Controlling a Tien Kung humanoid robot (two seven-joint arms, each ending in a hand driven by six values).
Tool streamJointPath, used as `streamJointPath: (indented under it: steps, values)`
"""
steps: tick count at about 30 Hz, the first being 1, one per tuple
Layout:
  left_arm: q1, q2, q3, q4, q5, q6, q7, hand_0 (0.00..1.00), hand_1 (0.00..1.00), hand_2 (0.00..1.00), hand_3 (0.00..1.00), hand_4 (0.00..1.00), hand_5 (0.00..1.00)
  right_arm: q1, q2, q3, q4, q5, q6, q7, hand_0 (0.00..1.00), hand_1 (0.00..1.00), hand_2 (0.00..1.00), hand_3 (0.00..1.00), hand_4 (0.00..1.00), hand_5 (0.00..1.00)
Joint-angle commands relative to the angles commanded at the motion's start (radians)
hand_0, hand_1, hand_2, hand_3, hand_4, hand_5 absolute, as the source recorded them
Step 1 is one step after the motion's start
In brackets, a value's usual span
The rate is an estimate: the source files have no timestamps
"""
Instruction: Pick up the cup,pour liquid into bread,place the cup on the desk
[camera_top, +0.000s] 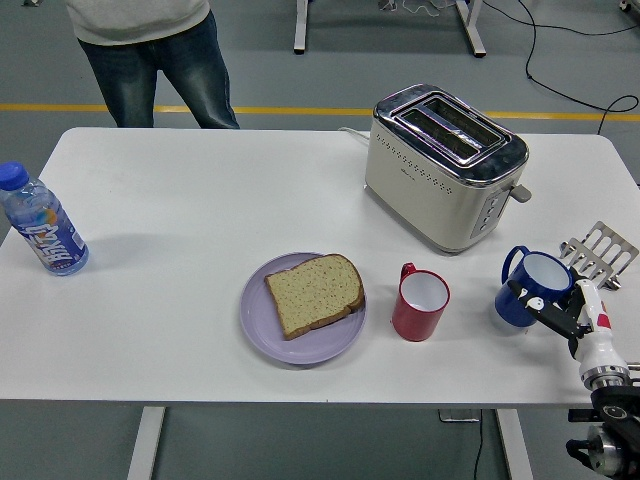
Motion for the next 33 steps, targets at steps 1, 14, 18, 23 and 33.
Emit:
streamJointPath:
  steps: [1, 14, 18, 23, 33]
  values:
    - [0.000, 0.000, 0.000, 0.000, 0.000, 0.000, 0.000, 0.693, 0.757, 0.774, 0.601, 0.397, 0.998, 0.000, -0.002, 0.002, 0.004, -0.005, 0.001, -0.005, 0.410, 0.400, 0.512, 0.500, 0.763, 0.002]
    - [-0.003, 0.004, 0.023, 0.001, -0.033, -0.004, -0.013, 0.693, 0.755, 0.773, 0.600, 0.404, 0.998, 0.028, -0.107, 0.050, 0.245, -0.157, -0.016, -0.162, 0.405, 0.342, 0.485, 0.495, 0.761, 0.002]
    - [-0.005, 0.005, 0.027, 0.001, -0.040, -0.004, -0.014, 0.693, 0.755, 0.772, 0.601, 0.405, 0.998, 0.049, -0.132, 0.050, 0.339, -0.266, 0.017, -0.285, 0.396, 0.331, 0.481, 0.498, 0.758, 0.002]
    - [-0.007, 0.007, 0.030, 0.001, -0.046, -0.004, -0.015, 0.694, 0.756, 0.772, 0.601, 0.406, 0.998, 0.102, -0.157, 0.010, 0.427, -0.399, 0.042, -0.437, 0.378, 0.311, 0.467, 0.500, 0.749, 0.002]
    - [-0.009, 0.008, 0.034, 0.000, -0.055, -0.004, -0.018, 0.694, 0.756, 0.772, 0.602, 0.406, 0.998, 0.249, -0.159, -0.110, 0.454, -0.469, 0.042, -0.532, 0.356, 0.293, 0.455, 0.497, 0.739, 0.002]
